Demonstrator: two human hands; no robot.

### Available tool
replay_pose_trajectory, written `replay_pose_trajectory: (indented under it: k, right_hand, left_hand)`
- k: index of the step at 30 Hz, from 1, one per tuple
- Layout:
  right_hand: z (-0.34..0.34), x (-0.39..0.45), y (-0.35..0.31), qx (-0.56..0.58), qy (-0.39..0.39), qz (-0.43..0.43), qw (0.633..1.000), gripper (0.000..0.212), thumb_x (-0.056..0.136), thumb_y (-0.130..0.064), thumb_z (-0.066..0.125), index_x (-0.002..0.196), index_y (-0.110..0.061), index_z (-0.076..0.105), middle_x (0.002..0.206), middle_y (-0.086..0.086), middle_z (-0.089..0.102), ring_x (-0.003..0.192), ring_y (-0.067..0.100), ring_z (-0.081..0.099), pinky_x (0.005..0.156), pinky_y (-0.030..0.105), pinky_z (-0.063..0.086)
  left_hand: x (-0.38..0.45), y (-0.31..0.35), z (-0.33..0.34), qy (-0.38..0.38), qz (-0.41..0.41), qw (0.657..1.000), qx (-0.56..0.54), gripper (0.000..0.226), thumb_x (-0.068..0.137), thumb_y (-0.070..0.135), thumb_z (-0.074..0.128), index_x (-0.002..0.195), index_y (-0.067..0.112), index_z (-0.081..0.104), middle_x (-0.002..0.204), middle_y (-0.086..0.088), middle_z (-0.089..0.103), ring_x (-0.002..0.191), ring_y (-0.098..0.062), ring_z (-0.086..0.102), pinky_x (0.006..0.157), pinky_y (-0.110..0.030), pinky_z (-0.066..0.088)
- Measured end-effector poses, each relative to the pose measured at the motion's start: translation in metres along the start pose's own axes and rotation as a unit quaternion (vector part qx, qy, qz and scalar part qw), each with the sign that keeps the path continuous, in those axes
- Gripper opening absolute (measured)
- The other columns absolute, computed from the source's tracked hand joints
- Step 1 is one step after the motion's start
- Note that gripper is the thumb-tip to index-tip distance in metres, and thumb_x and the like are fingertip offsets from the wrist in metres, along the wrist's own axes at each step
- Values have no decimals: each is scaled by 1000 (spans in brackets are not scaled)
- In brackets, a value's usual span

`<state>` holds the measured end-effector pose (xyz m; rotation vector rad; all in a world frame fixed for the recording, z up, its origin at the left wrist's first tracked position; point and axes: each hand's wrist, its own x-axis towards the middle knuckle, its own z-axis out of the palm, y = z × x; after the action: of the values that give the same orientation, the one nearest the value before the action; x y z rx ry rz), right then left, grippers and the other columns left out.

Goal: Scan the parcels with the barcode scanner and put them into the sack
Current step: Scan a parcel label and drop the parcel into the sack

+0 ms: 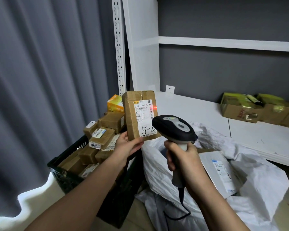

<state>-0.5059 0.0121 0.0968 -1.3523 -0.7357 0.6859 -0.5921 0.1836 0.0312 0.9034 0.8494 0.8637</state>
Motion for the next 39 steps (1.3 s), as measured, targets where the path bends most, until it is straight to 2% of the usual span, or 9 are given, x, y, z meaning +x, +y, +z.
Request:
replay_pose_trajectory:
  k: [9,15,18,22,28,31,34,36,39]
  right_hand:
    - [-37,5,-15,47,53,28,997,14,92,-10,60,89,-12,47,49,3,44,37,14,33,42,23,29]
    - [-114,5,-29,28,146,22,989,11,93,-11,59,89,-13,49,55,3,44,39,13,35,43,25,30]
    - [-144,0,-31,37,177,34,983,10,94,-13,57,90,-14,49,55,2,44,39,13,36,43,26,31]
    - [-171,-2,-26,40,192,50,979,11,93,-15,59,88,-16,49,53,1,44,40,13,35,46,26,30]
    - [-187,-1,-26,64,185,47,980,12,92,-16,59,86,-16,48,54,0,45,42,14,36,45,25,31]
    - [-188,-2,-26,68,183,47,980,12,92,-16,60,88,-15,49,54,0,46,41,13,36,42,23,34]
    - [-186,0,-26,71,175,51,981,12,91,-16,61,90,-14,49,52,-1,46,40,12,36,41,21,33]
    - [-182,1,-25,71,170,54,981,12,91,-15,61,92,-13,49,51,-2,45,39,12,36,41,22,33]
    - [-176,4,-22,66,164,55,983,15,91,-15,62,94,-12,47,51,-2,46,39,11,37,40,23,32]
  left_hand:
    - [-14,-1,12,-29,0,993,115,53,81,7,73,128,8,48,102,-7,70,83,-18,70,64,-20,59]
    - [-24,-8,47,-32,106,937,332,64,78,27,79,133,10,50,113,-7,67,89,-22,69,69,-31,57]
    - [-19,-13,91,-56,160,865,472,64,73,43,78,128,18,57,115,-2,67,94,-23,67,80,-36,56]
    - [-13,-28,163,-84,221,736,634,53,77,52,68,119,20,62,113,-3,67,100,-25,64,73,-29,48]
    - [5,-62,224,-113,219,629,737,62,82,53,61,127,13,50,120,-12,59,110,-31,58,76,-32,43]
    - [11,-71,225,-115,237,546,795,62,88,50,54,139,18,38,127,-16,49,114,-33,53,79,-34,44]
    - [20,-80,221,-122,185,502,836,61,91,52,51,142,21,38,133,-16,43,121,-32,50,87,-36,46]
    - [25,-90,218,-152,135,528,824,63,87,55,55,140,24,40,137,-15,42,123,-34,48,92,-39,45]
    - [25,-98,212,-262,39,621,738,65,88,53,53,145,26,36,150,-14,35,134,-37,37,107,-43,34]
